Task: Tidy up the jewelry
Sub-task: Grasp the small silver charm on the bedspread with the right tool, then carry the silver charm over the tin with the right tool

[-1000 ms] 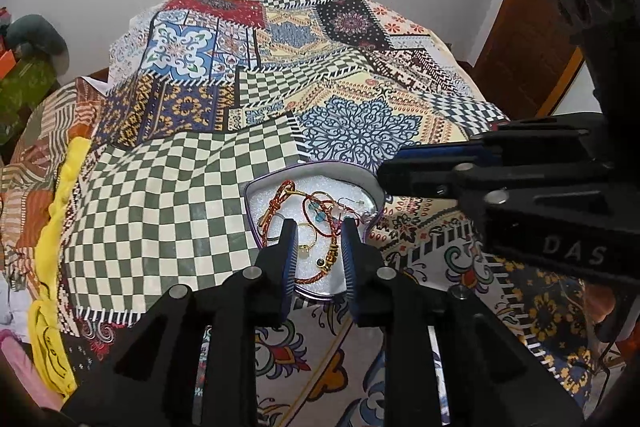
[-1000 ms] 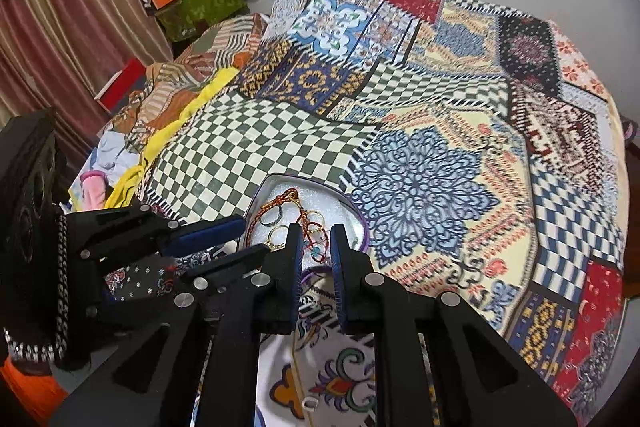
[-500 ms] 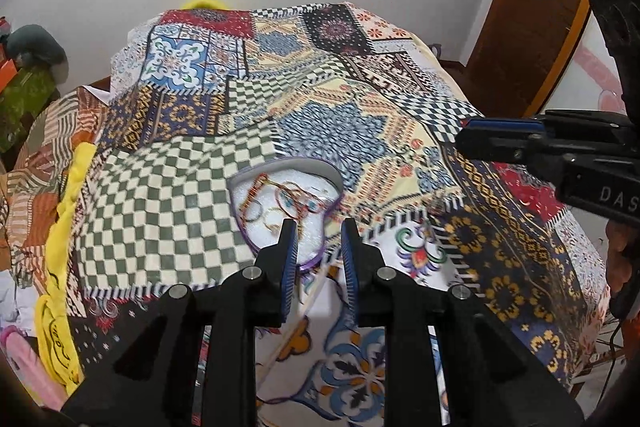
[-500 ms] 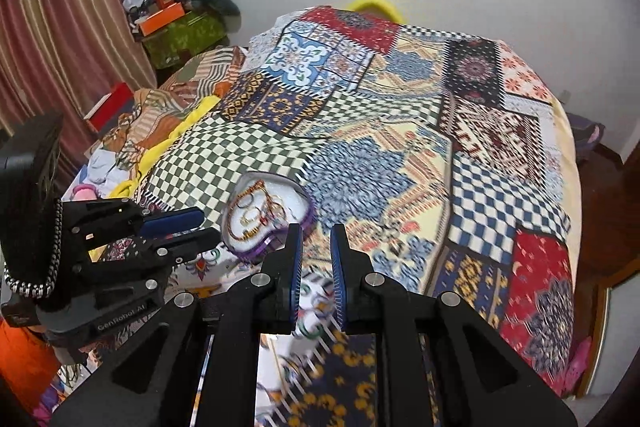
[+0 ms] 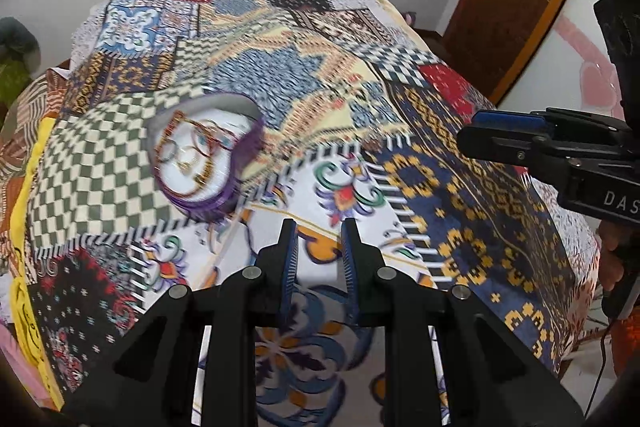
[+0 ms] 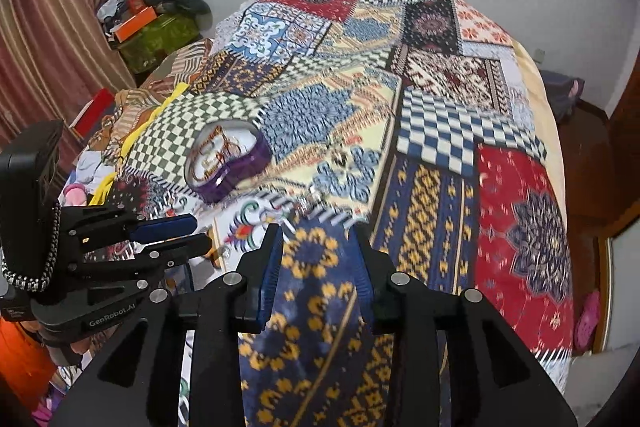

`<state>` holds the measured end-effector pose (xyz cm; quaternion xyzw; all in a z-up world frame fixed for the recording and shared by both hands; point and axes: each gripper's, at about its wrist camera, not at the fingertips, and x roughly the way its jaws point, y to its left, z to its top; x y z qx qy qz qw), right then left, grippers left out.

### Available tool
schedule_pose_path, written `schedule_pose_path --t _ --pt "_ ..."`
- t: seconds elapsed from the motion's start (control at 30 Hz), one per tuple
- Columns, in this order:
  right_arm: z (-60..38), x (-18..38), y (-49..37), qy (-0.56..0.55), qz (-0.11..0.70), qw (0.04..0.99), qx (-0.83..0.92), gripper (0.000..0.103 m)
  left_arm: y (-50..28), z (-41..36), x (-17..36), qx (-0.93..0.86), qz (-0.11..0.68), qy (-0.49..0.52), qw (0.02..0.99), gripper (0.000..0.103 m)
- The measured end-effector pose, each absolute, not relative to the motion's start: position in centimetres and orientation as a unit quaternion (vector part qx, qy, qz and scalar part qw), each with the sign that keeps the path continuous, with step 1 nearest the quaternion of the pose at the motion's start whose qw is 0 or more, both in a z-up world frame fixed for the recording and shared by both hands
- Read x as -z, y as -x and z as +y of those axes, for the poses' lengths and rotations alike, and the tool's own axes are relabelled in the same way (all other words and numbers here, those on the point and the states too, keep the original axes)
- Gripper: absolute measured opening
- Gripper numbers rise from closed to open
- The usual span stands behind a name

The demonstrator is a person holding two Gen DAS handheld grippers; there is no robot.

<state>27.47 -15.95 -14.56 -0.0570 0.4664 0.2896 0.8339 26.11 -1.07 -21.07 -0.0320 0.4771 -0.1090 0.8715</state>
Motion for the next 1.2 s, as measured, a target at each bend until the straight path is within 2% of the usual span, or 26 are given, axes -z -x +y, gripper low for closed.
schedule_pose_path --t 0.33,0.43,1.2 --pt "-16.2 16.1 -26.7 0.08 0.468 0.833 -0.285 0.031 -26.6 -2.8 22.3 0.118 0.473 0.017 0.873 0.02" --pt "-15.9 16.3 -26.9 0.082 0.468 0.833 -0.284 0.031 -26.5 -2.8 22.5 0.123 0.47 0.015 0.874 0.009" --pt "-11.1 18.7 -31.2 0.112 0.474 0.817 -0.308 0.031 -28.3 0.8 21.4 0.108 0.436 0.034 0.893 0.009"
